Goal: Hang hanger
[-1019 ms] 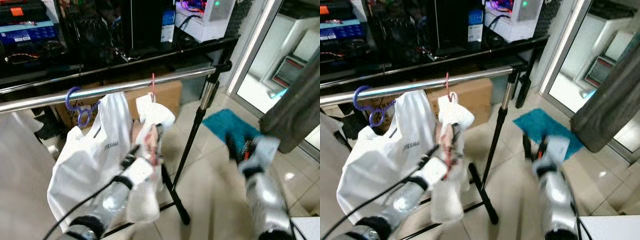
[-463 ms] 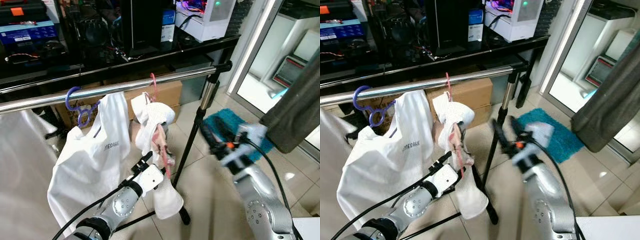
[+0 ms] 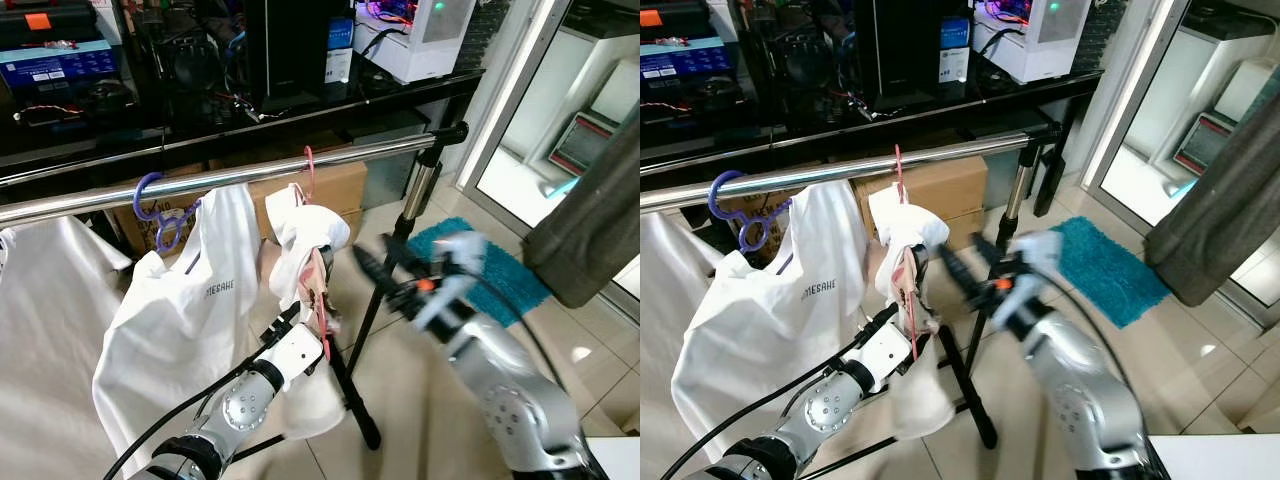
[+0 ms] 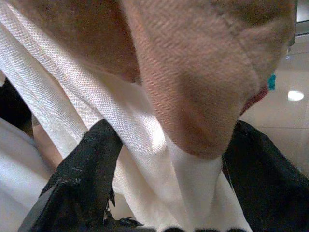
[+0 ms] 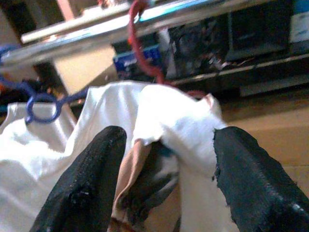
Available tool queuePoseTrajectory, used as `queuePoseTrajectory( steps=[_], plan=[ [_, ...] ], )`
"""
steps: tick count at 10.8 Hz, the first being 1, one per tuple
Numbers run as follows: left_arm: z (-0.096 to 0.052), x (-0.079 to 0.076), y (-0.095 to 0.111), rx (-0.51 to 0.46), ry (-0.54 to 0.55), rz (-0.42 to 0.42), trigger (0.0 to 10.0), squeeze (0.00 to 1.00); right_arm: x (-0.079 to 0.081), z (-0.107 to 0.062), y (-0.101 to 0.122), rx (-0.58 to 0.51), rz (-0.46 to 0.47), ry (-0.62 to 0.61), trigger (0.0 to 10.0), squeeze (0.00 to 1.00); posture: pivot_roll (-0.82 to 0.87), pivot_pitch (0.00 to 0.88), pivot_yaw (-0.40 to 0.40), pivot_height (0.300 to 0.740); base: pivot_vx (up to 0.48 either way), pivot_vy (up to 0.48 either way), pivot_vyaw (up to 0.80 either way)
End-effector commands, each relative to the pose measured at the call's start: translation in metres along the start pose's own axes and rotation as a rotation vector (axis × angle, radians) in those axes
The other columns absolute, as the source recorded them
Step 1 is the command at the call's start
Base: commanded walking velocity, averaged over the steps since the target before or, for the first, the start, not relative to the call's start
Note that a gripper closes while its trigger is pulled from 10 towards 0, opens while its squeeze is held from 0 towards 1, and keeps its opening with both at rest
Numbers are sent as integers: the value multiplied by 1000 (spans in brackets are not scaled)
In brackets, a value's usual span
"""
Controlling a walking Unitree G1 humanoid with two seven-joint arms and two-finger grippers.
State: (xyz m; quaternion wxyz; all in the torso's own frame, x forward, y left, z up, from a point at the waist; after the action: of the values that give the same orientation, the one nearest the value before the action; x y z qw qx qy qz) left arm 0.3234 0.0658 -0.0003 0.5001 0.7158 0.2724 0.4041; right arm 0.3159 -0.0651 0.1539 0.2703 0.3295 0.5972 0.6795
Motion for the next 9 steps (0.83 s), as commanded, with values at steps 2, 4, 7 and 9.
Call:
queuePoseTrajectory(
  steps=[2, 4, 7, 9],
  plan=[
    [2, -2, 1, 4, -17, 2, 10000, 0, 0, 9, -14, 91, 14, 2, 10000, 0, 105, 33, -47, 740, 0, 0, 0],
    [4, -9, 3, -1, -65, 63, 10000, 0, -2, 21, -13, 120, 12, -32, 10000, 0, 108, 34, -43, 740, 0, 0, 0],
    [13, -15, 6, 28, -89, 83, 10000, 0, -9, 25, 0, 104, 12, -95, 10000, 0, 104, 37, -34, 740, 0, 0, 0],
    [18, -12, 10, 37, -86, 117, 10000, 0, -9, 25, 8, 106, -4, -109, 10000, 0, 96, 41, -28, 740, 0, 0, 0]
  ],
)
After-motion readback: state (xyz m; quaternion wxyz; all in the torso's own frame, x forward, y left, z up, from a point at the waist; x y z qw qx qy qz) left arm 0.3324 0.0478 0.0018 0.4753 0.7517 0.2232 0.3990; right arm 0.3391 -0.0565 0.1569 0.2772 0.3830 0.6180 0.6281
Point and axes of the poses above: a point about 5 cm out from each wrist's last joint towards the gripper, its own z axis pointing out of the wrist towards the gripper, its own y axis along the axis of the wrist's last joint, x = y × z, the point moved 6 cm from there along z, pointing out of the wrist towards the gripper, and after that the axes turned 10 degrees about -z, right-handed, at the moved point
